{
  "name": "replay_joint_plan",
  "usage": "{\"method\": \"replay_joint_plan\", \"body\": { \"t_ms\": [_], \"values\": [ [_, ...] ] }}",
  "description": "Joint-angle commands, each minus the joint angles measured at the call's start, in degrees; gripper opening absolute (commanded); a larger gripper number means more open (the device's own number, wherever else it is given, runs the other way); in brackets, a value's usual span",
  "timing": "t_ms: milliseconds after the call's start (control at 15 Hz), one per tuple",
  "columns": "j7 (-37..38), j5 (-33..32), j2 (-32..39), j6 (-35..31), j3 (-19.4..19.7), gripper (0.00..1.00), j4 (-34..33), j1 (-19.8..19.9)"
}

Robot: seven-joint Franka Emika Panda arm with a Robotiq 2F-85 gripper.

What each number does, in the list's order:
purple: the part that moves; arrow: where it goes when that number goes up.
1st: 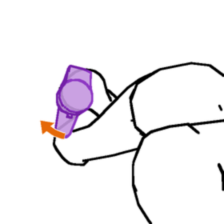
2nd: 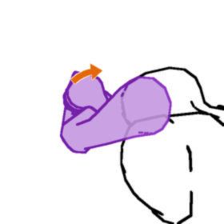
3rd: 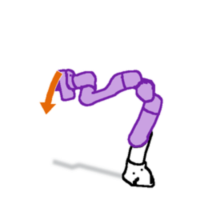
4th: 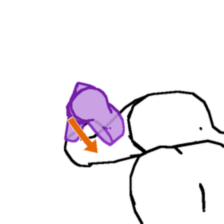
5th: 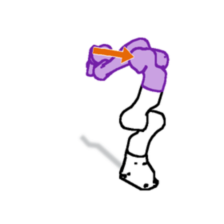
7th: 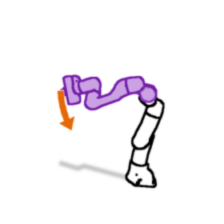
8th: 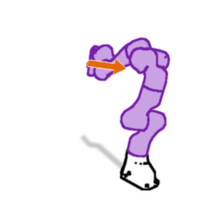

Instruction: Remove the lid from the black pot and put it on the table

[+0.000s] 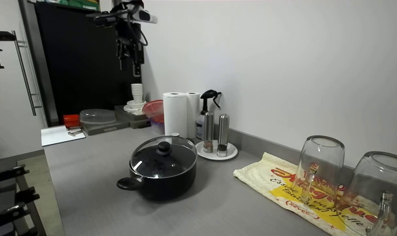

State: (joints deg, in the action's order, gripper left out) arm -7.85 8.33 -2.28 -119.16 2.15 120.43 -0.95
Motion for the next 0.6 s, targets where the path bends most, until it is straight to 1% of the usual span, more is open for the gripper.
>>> {"method": "replay_joint_plan", "body": {
  "t_ms": [0, 267, 533],
  "values": [
    [1.89, -1.97, 9.62, 2.40, 0.32, 1.00, -9.03, 1.81],
    [3.22, -2.94, 16.93, 2.14, 1.00, 1.00, -11.60, 3.79],
    [3.67, -2.19, 21.91, 2.39, 1.05, 1.00, -13.06, 5.24]
  ]
}}
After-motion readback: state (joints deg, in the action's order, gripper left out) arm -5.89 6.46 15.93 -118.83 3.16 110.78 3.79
